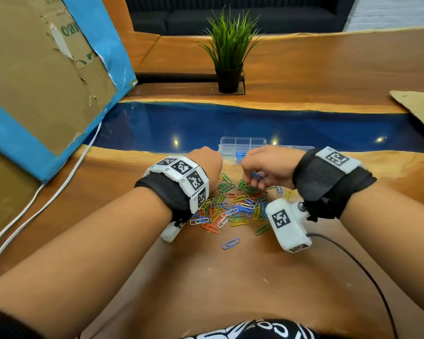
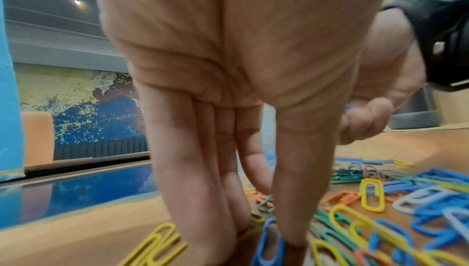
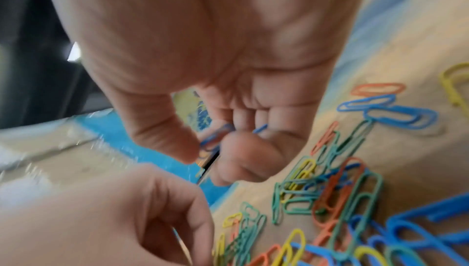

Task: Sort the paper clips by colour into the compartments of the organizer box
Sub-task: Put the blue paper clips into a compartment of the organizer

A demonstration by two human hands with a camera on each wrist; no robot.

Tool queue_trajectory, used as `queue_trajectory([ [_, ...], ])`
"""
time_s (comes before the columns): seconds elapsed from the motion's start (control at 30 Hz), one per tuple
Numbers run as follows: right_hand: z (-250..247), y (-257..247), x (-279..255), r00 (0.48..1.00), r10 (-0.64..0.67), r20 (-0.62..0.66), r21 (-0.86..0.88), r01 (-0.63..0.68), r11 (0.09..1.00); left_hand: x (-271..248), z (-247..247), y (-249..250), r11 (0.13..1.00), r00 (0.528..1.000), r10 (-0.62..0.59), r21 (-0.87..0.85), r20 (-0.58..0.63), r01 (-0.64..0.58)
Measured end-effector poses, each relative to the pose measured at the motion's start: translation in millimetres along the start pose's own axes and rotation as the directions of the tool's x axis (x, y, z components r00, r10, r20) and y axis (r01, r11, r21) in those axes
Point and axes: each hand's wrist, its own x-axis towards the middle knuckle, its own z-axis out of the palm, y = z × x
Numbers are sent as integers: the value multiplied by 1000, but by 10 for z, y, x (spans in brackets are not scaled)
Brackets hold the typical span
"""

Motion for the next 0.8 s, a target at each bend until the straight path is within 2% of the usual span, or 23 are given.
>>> queue_trajectory([
  [0.1,-50,80,-26,999,-49,-1,90,49,995,12,5,2,1000,1000,11,-3,11,-11],
  [0.17,-51,111,-52,1000,-29,0,101,29,994,10,9,-2,1000,1000,6,-24,17,-5],
  [0.23,-7,121,-100,1000,-15,5,-52,15,999,-15,15,9,1000,999,-8,-27,32,9],
  [0.27,26,117,-123,999,-34,-2,-230,33,973,-21,20,14,1000,999,-14,-17,36,15],
  [0.33,115,110,-167,993,-113,15,-597,100,796,-30,37,14,1000,999,-24,2,34,24],
  [0.37,173,103,-190,990,-138,42,-705,127,698,-37,46,12,1000,999,-28,4,28,27],
  [0.43,267,111,-211,986,-155,67,-804,146,576,-41,72,-8,999,999,-36,-4,20,36],
  [0.5,311,118,-189,981,-188,46,-845,139,517,-42,91,-40,998,999,-35,-43,16,36],
  [0.63,329,94,-164,977,-214,23,-860,129,494,-87,13,-122,966,996,-43,-256,-74,23],
  [0.7,283,79,-159,978,-209,10,-833,123,539,-108,-37,-158,856,997,-66,-515,-26,43],
  [0.77,212,70,-139,985,-174,-16,-753,102,650,-157,-58,-137,647,994,-62,-754,94,111],
  [0.8,184,71,-128,990,-136,-23,-662,87,744,-187,-59,-118,542,989,-49,-827,142,146],
])
